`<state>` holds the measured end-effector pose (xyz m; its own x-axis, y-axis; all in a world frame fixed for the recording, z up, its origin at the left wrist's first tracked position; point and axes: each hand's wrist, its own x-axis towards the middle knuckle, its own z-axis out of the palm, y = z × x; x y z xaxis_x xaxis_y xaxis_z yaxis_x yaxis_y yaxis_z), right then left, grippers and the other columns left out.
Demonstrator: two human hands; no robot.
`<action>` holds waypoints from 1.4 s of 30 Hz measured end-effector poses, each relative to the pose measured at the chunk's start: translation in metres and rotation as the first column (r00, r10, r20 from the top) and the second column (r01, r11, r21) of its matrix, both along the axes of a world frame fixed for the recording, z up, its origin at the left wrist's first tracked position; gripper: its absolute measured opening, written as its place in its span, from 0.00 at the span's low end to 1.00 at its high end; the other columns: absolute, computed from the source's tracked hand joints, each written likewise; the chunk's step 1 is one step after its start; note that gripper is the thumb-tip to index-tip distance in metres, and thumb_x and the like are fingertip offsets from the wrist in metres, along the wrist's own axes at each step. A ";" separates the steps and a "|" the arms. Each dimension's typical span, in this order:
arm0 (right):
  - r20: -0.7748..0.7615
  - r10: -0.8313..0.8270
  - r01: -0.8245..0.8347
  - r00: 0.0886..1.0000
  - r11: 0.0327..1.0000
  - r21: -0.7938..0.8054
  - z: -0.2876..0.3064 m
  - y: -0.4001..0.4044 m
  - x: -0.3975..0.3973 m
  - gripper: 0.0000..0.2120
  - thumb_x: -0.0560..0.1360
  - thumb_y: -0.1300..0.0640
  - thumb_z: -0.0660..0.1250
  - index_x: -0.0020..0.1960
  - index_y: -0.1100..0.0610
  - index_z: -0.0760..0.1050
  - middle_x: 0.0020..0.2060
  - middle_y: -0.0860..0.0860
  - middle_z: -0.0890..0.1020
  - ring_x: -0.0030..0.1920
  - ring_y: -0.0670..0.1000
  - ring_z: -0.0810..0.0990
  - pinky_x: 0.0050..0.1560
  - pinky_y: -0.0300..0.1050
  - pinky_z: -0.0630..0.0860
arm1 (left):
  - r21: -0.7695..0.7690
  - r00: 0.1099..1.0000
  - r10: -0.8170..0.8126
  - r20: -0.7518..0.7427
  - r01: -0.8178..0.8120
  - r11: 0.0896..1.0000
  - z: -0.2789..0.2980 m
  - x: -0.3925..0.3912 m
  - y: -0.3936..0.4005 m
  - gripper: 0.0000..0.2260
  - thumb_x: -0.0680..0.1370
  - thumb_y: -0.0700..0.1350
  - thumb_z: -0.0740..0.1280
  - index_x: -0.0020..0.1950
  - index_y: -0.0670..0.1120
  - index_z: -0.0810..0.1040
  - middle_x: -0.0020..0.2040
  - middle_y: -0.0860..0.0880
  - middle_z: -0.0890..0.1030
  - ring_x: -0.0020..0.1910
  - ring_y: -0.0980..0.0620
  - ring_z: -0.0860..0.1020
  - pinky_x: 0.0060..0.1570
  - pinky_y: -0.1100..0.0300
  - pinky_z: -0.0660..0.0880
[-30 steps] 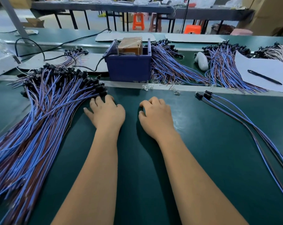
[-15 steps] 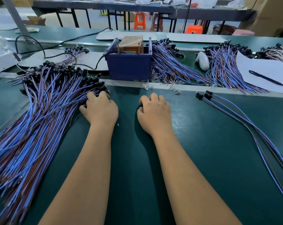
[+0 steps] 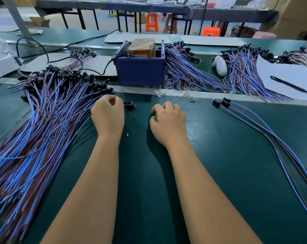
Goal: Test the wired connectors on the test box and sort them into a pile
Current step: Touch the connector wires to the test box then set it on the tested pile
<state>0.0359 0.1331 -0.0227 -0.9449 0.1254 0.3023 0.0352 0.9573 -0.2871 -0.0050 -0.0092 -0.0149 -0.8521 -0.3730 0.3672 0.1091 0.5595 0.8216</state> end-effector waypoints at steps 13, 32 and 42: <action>-0.164 -0.042 -0.138 0.986 0.367 -0.920 0.013 0.011 0.005 0.13 0.80 0.66 0.54 0.48 0.55 0.76 0.42 0.53 0.81 0.44 0.50 0.79 0.47 0.40 0.75 | 0.722 0.830 -0.388 -0.402 0.547 0.423 0.023 0.017 0.031 0.15 0.71 0.38 0.59 0.29 0.48 0.81 0.32 0.49 0.81 0.36 0.51 0.78 0.41 0.61 0.76; -0.126 0.086 -0.091 0.988 -0.333 -0.938 0.022 0.027 0.009 0.05 0.81 0.64 0.60 0.54 0.60 0.73 0.30 0.51 0.82 0.27 0.48 0.80 0.29 0.39 0.78 | 0.725 0.019 -0.982 0.190 0.672 0.154 0.028 0.030 0.030 0.21 0.77 0.52 0.59 0.29 0.46 0.81 0.35 0.44 0.82 0.46 0.42 0.82 0.44 0.56 0.80; -0.131 0.249 -0.153 0.960 0.073 -0.986 0.016 0.016 0.009 0.04 0.78 0.66 0.65 0.50 0.60 0.75 0.32 0.53 0.83 0.30 0.47 0.78 0.32 0.37 0.76 | 0.648 0.741 -0.646 0.183 0.404 0.646 0.017 0.010 0.021 0.14 0.83 0.50 0.61 0.44 0.46 0.82 0.31 0.53 0.81 0.30 0.55 0.81 0.30 0.66 0.76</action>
